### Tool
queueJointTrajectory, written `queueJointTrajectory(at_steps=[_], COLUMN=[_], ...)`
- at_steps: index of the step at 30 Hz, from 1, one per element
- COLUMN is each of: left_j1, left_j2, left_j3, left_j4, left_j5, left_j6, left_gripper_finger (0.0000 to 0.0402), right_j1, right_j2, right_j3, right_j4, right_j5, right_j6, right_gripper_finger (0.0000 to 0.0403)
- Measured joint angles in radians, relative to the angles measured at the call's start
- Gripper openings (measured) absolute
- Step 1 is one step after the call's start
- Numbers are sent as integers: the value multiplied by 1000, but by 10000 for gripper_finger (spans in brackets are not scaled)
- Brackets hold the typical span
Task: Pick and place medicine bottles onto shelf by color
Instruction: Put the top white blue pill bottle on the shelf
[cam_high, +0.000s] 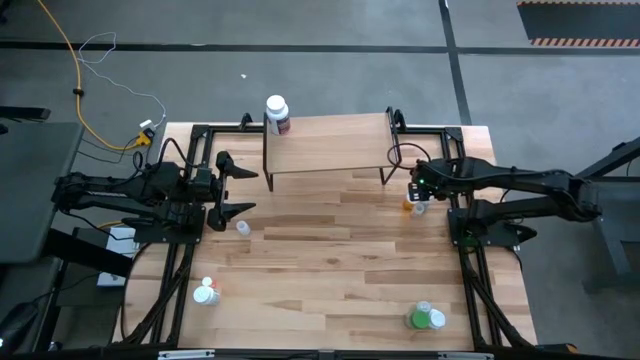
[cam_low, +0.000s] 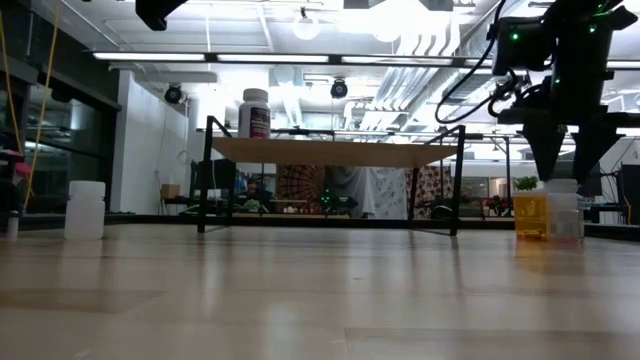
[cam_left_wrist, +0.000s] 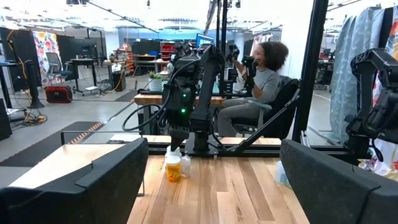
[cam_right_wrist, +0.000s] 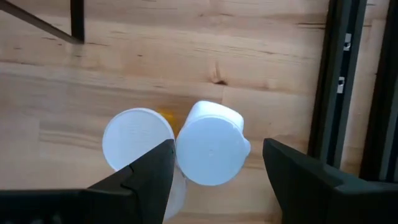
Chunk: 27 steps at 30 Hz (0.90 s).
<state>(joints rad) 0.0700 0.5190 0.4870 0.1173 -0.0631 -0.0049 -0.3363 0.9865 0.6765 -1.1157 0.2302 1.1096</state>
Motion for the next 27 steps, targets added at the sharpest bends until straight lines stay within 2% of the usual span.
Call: queueJointTrajectory(at_steps=[17,27], left_j1=[0,0], left_j2=[0,0], left_j3=[0,0], left_j4=[0,0], left_j5=[0,0], left_j6=[-1,-2], left_gripper_finger=[355,355], right_j1=[0,0], right_j2=[62,61], right_j3=[0,0], right_j4=[12,5], right_j5=[22,24], right_j6=[-7,-11], right_gripper_finger=[231,157])
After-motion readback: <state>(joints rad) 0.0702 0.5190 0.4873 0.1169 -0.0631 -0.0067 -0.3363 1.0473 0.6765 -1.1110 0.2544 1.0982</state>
